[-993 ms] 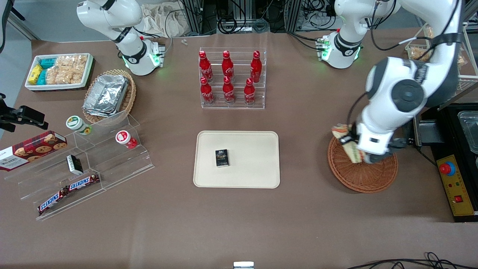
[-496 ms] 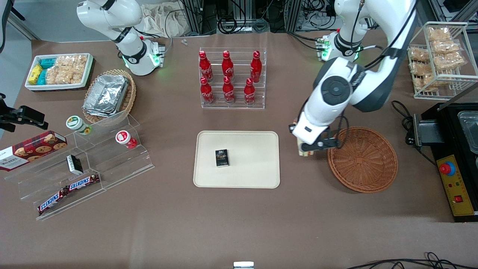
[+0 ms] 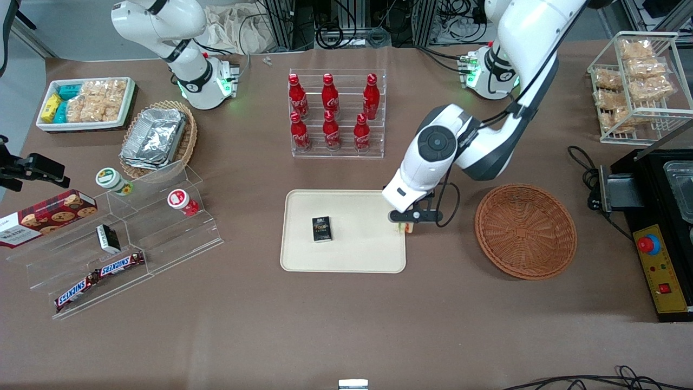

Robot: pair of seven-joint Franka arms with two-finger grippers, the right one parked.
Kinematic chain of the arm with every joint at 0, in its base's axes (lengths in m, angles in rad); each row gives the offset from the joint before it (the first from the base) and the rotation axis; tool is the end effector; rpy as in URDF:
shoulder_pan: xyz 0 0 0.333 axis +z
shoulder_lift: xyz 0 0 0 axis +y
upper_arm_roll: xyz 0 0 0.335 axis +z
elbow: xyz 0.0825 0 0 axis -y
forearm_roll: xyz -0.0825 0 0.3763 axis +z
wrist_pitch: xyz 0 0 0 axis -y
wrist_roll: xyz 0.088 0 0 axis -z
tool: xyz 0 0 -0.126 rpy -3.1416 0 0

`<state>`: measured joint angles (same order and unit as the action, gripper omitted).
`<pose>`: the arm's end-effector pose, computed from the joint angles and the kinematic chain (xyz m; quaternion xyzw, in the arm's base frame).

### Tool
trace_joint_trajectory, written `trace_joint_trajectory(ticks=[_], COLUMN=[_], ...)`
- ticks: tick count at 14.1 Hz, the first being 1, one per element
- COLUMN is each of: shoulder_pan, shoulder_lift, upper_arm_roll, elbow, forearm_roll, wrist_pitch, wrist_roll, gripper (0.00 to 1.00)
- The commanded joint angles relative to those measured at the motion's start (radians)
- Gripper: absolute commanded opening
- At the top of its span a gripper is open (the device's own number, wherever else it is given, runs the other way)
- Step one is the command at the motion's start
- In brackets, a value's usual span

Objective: Place sandwich from basket to tray
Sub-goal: 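Lift the sandwich and carry it with the left gripper to the tray, then lower the sandwich onto the tray beside the black box and release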

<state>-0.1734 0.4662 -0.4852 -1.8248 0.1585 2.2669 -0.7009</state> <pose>0.5313 -0.3719 0.3111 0.9989 -0.0049 -0.0136 0.0452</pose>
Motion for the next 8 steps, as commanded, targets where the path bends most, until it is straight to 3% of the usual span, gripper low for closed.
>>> trace_joint_trajectory(ticks=[1, 5, 8], shoulder_pan=[-0.032, -0.034, -0.032], shoulder_lift=[0.112, 0.209, 0.242], upper_arm_roll=[0.004, 0.005, 0.007], elbow=[0.105, 0.162, 0.164], forearm_roll=[0.058, 0.122, 0.128], wrist_pitch=[0.014, 0.068, 0.102], wrist_roll=[-0.005, -0.006, -0.005], gripper=[0.0, 0.0, 0.02])
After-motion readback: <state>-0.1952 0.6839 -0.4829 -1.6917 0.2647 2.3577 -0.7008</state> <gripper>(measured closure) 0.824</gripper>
